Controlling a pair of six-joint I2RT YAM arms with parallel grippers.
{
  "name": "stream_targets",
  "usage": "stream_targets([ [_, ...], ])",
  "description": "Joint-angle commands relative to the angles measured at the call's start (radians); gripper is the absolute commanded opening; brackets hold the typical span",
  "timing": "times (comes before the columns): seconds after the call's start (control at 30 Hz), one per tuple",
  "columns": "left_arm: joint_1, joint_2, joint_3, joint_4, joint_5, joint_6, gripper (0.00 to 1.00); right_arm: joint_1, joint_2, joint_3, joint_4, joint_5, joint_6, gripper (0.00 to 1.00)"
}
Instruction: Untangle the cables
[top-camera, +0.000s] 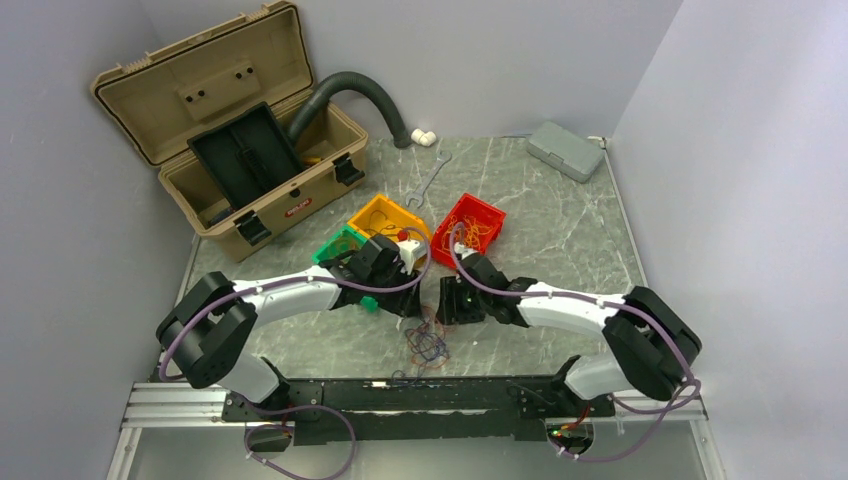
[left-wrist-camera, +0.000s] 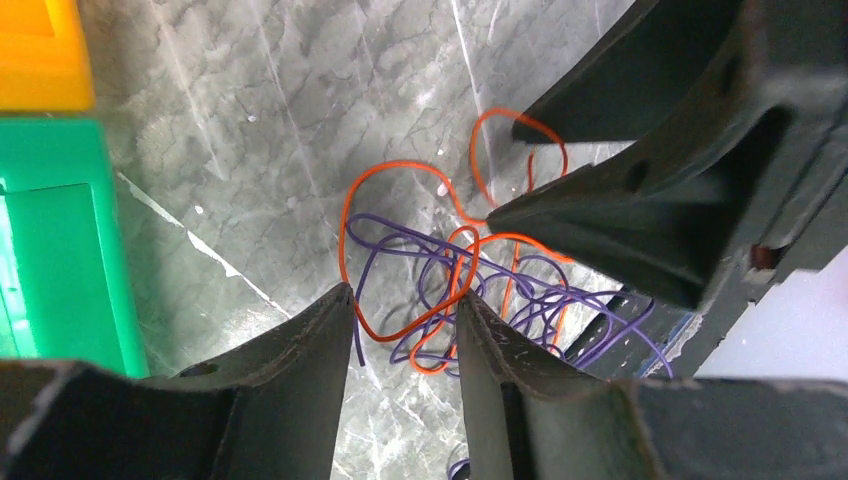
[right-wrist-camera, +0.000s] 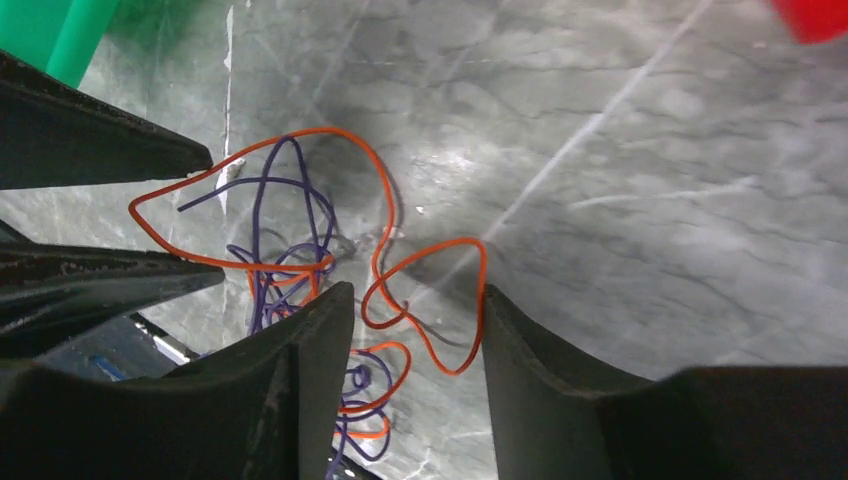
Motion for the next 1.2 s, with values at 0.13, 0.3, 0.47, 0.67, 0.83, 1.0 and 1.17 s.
stream_targets([
  [0.13, 0.004, -0.110, -0.021, 0.003, -0.033, -0.002, 0.57, 0.074, 0.053, 0.065, -0.087, 0.147, 0.026, 0.20],
  [0.3, 0.004, -0.259, -0.034, -0.118, -0.092, 0.024, 0.73, 0.075, -0.035, 0.075, -0.135, 0.186, 0.037, 0.00],
  [0.47, -0.020, -0.364, -0.077, -0.120, -0.022, 0.015, 0.78, 0.074, -0.086, 0.086, -0.163, 0.186, 0.046, 0.00],
  [0.67, -0.124, -0.291, -0.062, -0.057, 0.001, 0.001, 0.83, 0.074, -0.116, 0.082, -0.163, 0.164, 0.062, 0.00],
  [0.83, -0.175, -0.164, -0.034, -0.013, -0.053, -0.057, 0.87, 0.074, -0.138, 0.075, -0.164, 0.167, 0.072, 0.00],
  [1.0, -0.192, -0.055, 0.011, 0.025, -0.104, -0.100, 0.81, 0.074, -0.154, 0.060, -0.153, 0.166, 0.087, 0.00],
  [1.17, -0.198, 0.008, 0.046, 0.077, -0.094, -0.098, 0.20, 0.058, -0.179, 0.059, -0.201, 0.216, 0.103, 0.00],
])
